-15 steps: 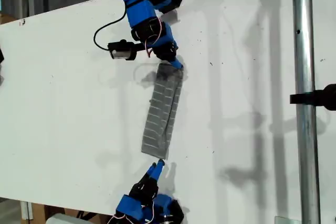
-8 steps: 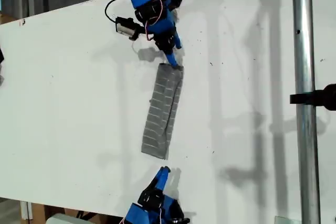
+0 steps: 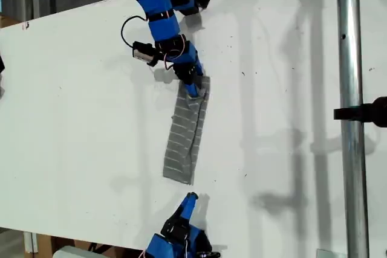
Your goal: Grasp corners of a towel and fold twice.
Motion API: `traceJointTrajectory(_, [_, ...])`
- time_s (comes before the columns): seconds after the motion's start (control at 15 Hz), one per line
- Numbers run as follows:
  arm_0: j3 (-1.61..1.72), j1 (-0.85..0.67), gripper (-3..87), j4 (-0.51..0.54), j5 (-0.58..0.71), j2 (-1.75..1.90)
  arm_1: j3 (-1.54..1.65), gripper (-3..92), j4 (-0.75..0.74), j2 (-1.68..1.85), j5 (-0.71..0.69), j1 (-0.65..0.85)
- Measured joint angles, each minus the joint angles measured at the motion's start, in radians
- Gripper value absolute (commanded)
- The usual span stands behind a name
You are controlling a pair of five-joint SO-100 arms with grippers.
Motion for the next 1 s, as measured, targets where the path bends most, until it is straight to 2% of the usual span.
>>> traceJointTrajectory(0.13, [0.003,0.002,12.1,0.000,0.002,0.015,0.009,31.2,-0.058,-0.029,-0.032,0.041])
traceJointTrajectory(0.27, [0.003,0.002,12.1,0.000,0.003,0.028,0.011,16.7,-0.170,-0.063,-0.071,0.057])
traceJointTrajectory(0.47, [0.003,0.002,12.1,0.009,0.003,0.041,0.009,-0.1,-0.408,-0.153,-0.072,0.064])
traceJointTrajectory(0.6, [0.003,0.002,12.0,0.009,0.003,0.048,0.009,-0.1,-0.425,-0.167,-0.072,0.058])
traceJointTrajectory(0.73, [0.003,0.003,12.0,0.009,0.011,0.052,0.011,-0.1,-0.209,-0.069,-0.074,0.017])
traceJointTrajectory(0.87, [0.003,0.003,12.0,0.009,0.012,0.058,0.025,-0.1,0.155,0.187,-0.043,-0.071])
traceJointTrajectory(1.0, [0.008,0.003,12.0,0.009,0.015,0.060,0.025,-0.1,0.555,0.549,0.091,-0.216])
